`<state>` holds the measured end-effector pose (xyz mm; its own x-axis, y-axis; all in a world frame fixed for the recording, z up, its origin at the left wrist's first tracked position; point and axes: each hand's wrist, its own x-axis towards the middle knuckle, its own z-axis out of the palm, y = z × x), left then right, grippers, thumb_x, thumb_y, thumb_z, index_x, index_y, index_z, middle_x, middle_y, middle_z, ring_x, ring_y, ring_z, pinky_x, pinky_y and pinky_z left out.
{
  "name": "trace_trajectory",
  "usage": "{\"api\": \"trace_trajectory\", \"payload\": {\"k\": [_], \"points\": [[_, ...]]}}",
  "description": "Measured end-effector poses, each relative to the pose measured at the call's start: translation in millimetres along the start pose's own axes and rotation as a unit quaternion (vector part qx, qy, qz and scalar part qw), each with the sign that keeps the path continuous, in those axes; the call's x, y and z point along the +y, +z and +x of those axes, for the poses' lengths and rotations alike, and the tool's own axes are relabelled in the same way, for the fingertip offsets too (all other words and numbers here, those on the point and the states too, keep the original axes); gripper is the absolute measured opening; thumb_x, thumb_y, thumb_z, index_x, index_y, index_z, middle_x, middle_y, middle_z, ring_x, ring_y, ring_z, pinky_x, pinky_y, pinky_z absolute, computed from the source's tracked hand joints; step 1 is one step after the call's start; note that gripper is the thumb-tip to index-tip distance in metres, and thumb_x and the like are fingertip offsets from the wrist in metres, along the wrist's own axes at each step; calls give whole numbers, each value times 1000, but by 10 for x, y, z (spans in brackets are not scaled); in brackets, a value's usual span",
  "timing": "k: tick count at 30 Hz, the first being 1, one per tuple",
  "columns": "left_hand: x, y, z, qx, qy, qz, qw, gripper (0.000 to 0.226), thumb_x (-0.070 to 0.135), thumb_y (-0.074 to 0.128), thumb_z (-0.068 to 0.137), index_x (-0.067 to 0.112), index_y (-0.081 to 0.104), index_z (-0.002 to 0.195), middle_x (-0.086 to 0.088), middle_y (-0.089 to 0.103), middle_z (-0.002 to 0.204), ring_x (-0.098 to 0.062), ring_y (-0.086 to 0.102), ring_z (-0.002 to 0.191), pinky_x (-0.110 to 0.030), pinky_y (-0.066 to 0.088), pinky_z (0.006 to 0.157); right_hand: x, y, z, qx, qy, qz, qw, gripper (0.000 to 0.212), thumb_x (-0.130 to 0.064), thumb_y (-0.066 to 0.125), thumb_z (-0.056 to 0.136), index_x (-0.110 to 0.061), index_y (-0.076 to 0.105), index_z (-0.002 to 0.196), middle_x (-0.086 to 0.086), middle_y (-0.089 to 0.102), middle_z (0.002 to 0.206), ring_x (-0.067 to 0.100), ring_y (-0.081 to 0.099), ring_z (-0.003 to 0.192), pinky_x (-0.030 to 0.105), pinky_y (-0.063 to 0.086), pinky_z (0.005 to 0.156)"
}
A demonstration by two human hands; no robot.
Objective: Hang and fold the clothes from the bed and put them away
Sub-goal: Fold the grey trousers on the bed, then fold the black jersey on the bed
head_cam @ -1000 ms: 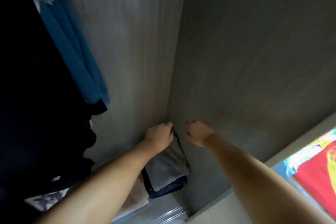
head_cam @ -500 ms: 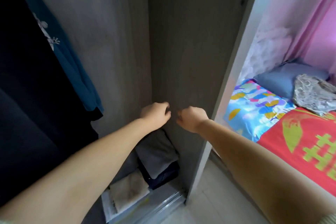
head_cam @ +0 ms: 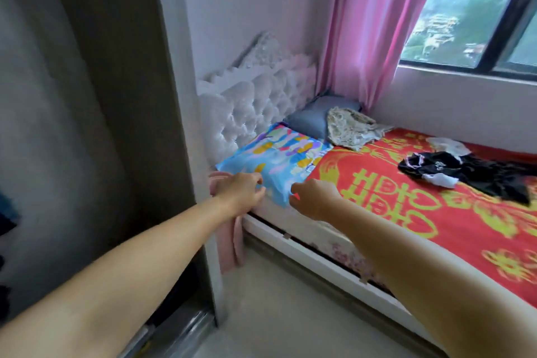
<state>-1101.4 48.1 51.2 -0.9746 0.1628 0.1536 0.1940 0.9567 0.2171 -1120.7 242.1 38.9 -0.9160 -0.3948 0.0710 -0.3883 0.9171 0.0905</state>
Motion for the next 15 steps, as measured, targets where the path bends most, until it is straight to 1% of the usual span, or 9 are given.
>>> {"api": "trace_trajectory", "payload": {"k": [3, 7, 11, 13, 15], "points": [[820, 248, 84, -34, 50, -26, 998, 35, 40, 44, 94, 23, 57, 122, -8, 65, 115, -28, 59, 106, -36, 49, 86, 738, 29, -600, -26, 52, -26, 998, 38, -44, 36, 98, -21, 58, 119, 8, 65, 109, 29, 64, 96, 28, 40, 64], [1773, 565, 95, -54, 109, -41, 992, 34, 41, 46, 94, 21, 58, 119, -7, 66, 112, -28, 60, 104, -36, 49, 82, 1577, 73, -1334, -64, 138, -32, 988, 38, -41, 35, 99, -17, 61, 115, 6, 66, 102, 27, 64, 90, 29, 47, 61], [2452, 770, 220, -81, 154, -49, 983, 37, 39, 45, 97, 18, 55, 125, -6, 65, 115, -26, 60, 102, -37, 51, 81, 2128, 125, -1891, -58, 210, -22, 976, 37, -40, 35, 100, -16, 61, 110, 6, 67, 99, 28, 64, 88, 31, 48, 62], [2746, 864, 312, -94, 175, -51, 979, 38, 38, 44, 98, 17, 53, 129, -6, 63, 118, -25, 60, 101, -37, 52, 79, 2334, 175, -2120, -66, 239, -11, 969, 38, -39, 34, 100, -15, 61, 111, 4, 65, 97, 26, 62, 86, 29, 46, 60], [3089, 1007, 373, -109, 199, -52, 973, 38, 37, 44, 98, 18, 52, 131, -6, 63, 116, -25, 61, 97, -38, 53, 75, 2564, 253, -2366, -80, 270, 1, 960, 37, -37, 34, 101, -13, 61, 106, 3, 65, 95, 25, 61, 82, 29, 46, 58]]}}
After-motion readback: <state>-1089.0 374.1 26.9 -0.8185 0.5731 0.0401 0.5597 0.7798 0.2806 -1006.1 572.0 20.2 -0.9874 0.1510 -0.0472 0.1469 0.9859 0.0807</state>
